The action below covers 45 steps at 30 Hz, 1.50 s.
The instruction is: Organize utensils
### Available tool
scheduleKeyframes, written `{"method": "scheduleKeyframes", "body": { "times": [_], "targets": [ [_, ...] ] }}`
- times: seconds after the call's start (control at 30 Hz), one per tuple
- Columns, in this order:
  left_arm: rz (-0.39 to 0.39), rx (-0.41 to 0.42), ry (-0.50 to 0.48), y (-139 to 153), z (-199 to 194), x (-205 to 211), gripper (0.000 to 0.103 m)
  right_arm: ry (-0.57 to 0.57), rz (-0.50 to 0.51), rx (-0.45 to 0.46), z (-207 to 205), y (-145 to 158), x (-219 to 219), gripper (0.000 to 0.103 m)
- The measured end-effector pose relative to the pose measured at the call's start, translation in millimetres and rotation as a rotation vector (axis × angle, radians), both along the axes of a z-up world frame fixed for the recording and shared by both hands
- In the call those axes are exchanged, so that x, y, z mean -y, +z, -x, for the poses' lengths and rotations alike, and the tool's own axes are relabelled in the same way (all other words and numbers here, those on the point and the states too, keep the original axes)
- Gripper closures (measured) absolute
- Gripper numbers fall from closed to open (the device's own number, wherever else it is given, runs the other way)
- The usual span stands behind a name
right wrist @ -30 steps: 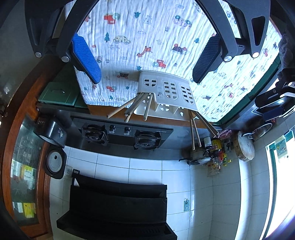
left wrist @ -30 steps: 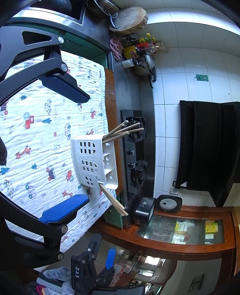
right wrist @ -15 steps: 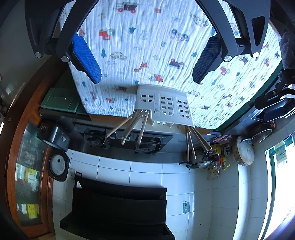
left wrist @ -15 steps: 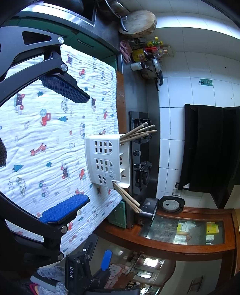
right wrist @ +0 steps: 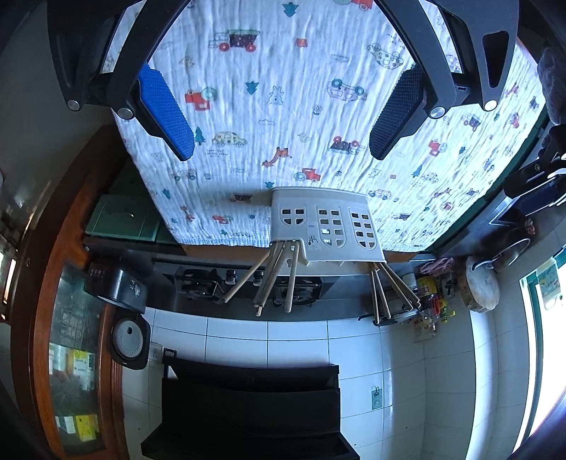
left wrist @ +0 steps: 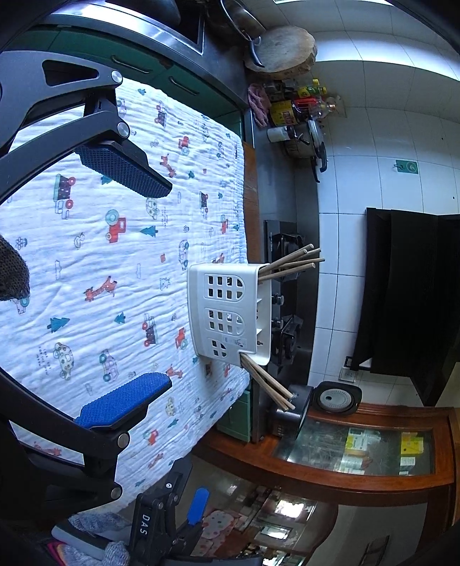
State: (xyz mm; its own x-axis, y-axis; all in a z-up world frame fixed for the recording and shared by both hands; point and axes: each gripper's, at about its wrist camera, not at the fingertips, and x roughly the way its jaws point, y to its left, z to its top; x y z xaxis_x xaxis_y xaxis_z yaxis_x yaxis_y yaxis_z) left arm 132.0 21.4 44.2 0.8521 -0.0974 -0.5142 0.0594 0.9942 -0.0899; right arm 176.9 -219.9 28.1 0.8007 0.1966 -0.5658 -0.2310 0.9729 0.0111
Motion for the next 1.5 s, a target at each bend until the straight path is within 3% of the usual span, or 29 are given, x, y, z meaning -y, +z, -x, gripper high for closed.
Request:
{"method": "scheduleKeyframes", "body": {
  "times": [0.67, 1.5],
  "targets": [
    [-0.006, -0.043, -0.006, -21, 11, 3, 0.005, -0.023, -0.036, -0.023, 20, -16, 5, 0.007],
    [0.000, -0.078, -0.010, -33, 12, 6, 0.005, -0.011, 0.001, -0.028, 24, -21, -4, 0.007]
  ]
}}
